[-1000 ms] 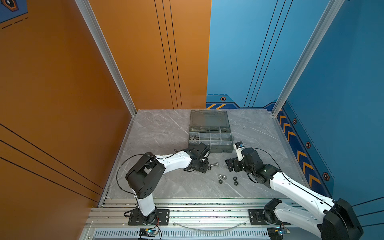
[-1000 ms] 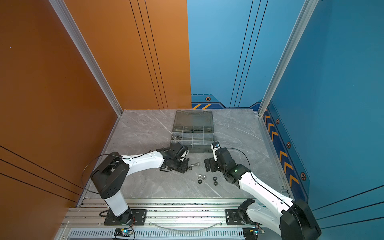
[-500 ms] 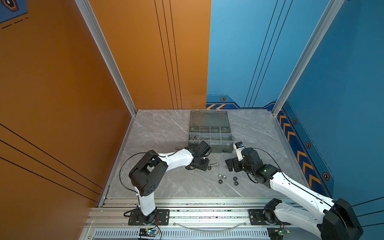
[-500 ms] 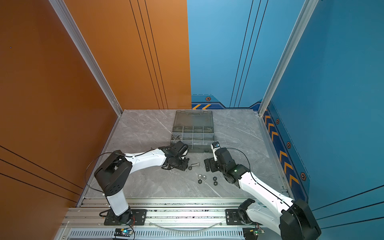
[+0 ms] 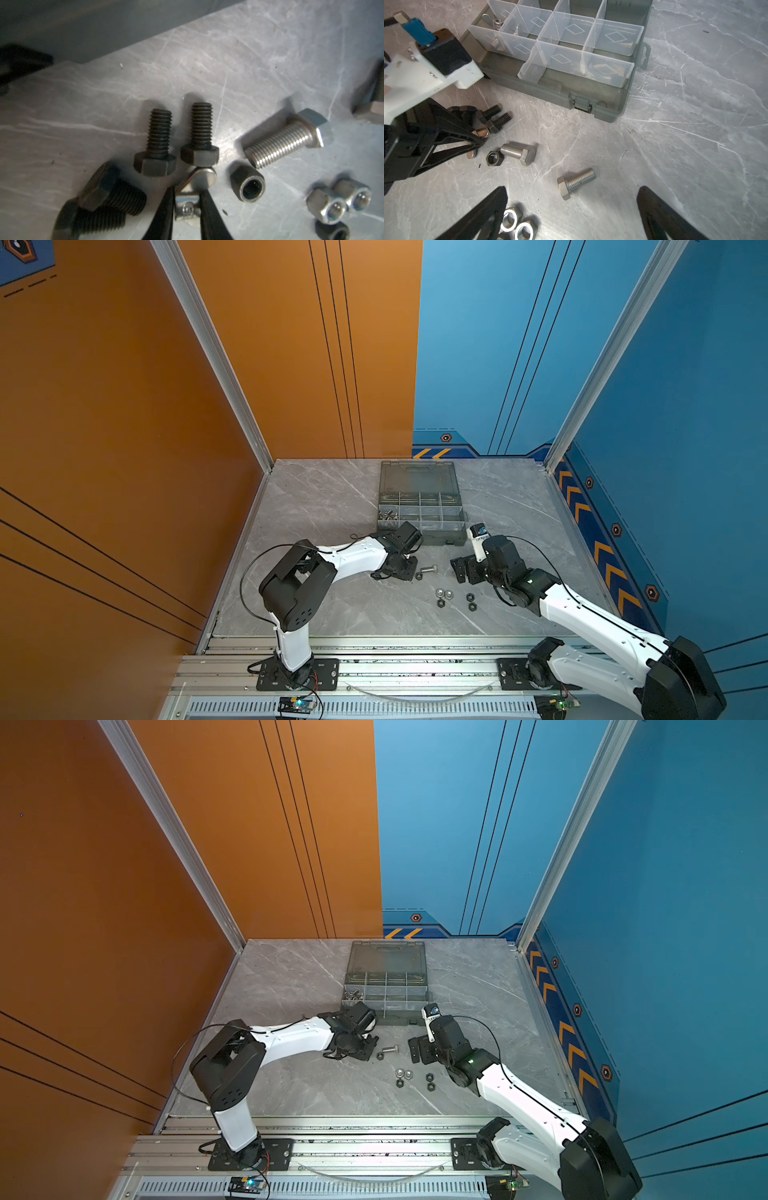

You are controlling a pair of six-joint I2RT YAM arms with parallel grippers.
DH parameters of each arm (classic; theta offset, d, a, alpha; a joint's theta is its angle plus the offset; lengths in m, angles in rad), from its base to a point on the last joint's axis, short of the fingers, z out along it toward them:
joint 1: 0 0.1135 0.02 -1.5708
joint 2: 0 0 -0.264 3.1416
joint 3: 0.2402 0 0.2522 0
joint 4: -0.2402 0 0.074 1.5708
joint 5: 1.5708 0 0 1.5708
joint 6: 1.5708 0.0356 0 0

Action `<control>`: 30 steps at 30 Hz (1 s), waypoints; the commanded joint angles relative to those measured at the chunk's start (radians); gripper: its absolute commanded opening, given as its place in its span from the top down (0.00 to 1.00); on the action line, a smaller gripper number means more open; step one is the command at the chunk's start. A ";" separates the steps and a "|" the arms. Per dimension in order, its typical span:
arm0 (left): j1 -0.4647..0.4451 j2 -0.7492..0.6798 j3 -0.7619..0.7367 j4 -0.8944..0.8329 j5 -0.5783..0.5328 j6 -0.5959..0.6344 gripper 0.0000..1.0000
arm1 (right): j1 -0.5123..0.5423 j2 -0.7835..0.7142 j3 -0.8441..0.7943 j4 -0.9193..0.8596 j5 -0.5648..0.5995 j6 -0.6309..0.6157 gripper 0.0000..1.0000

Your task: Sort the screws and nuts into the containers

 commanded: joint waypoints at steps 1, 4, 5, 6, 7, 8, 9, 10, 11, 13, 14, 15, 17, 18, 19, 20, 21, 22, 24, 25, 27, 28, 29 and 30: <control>0.001 0.027 0.015 -0.046 -0.004 -0.002 0.99 | -0.004 0.004 -0.002 0.019 -0.008 0.007 0.00; 0.002 0.010 0.012 -0.044 -0.002 -0.001 1.00 | -0.005 -0.001 -0.002 0.015 -0.007 0.008 0.00; 0.004 -0.004 0.009 -0.044 0.000 -0.002 1.00 | -0.005 -0.003 -0.002 0.015 -0.006 0.008 0.00; 0.005 -0.016 0.009 -0.045 0.003 -0.001 1.00 | -0.004 -0.003 -0.003 0.015 -0.005 0.006 0.00; 0.009 -0.033 0.010 -0.045 0.013 0.002 1.00 | -0.005 -0.006 -0.003 0.014 -0.006 0.008 0.00; 0.013 -0.053 0.013 -0.049 0.024 0.005 1.00 | -0.004 -0.008 -0.003 0.011 -0.004 0.007 0.00; 0.020 -0.073 0.014 -0.051 0.031 0.006 1.00 | -0.005 -0.011 -0.001 0.008 -0.004 0.007 0.00; 0.028 -0.098 0.016 -0.052 0.044 0.009 1.00 | -0.005 -0.013 -0.004 0.007 -0.001 0.007 0.00; 0.038 -0.124 0.016 -0.051 0.057 0.010 1.00 | -0.005 -0.016 -0.004 0.005 0.000 0.008 0.00; 0.063 -0.170 0.031 -0.051 0.070 0.017 1.00 | -0.004 -0.022 -0.008 0.007 0.002 0.007 0.00; 0.080 -0.192 0.045 -0.050 0.067 0.022 1.00 | -0.005 -0.025 -0.011 0.011 0.003 0.007 0.00; 0.096 -0.208 0.055 -0.045 0.057 0.026 1.00 | -0.006 -0.025 -0.013 0.015 0.005 0.006 0.00; 0.140 -0.234 0.079 -0.014 0.018 0.023 1.00 | -0.007 -0.021 -0.016 0.023 0.004 0.007 0.00; 0.161 -0.237 0.086 0.004 0.010 0.023 1.00 | -0.008 -0.018 -0.015 0.023 0.004 0.006 0.00; 0.185 -0.239 0.094 0.034 0.003 0.022 1.00 | -0.007 -0.015 -0.014 0.024 0.003 0.007 0.00; 0.208 -0.232 0.105 0.058 -0.006 0.018 1.00 | -0.008 -0.011 -0.012 0.021 -0.002 0.007 0.00; 0.227 -0.222 0.113 0.081 -0.008 0.014 1.00 | -0.008 -0.010 -0.010 0.019 -0.005 0.007 0.00; 0.247 -0.206 0.126 0.102 -0.007 0.011 1.00 | -0.006 -0.009 -0.009 0.019 -0.006 0.009 0.00; 0.276 -0.164 0.171 0.111 -0.009 0.013 1.00 | -0.005 -0.012 -0.008 0.018 -0.007 0.013 0.00; 0.286 -0.138 0.198 0.114 -0.008 0.023 1.00 | -0.005 -0.013 -0.008 0.015 -0.006 0.014 0.00; 0.299 -0.096 0.231 0.141 -0.027 0.042 1.00 | -0.004 -0.021 -0.007 0.017 -0.003 0.014 0.00; 0.305 -0.073 0.242 0.158 -0.040 0.046 1.00 | -0.004 -0.025 -0.007 0.018 -0.002 0.015 0.00; 0.313 -0.050 0.251 0.177 -0.047 0.044 1.00 | -0.005 -0.029 -0.005 0.018 0.000 0.014 0.00; 0.320 -0.032 0.258 0.193 -0.048 0.042 1.00 | -0.004 -0.032 -0.004 0.016 0.000 0.016 0.00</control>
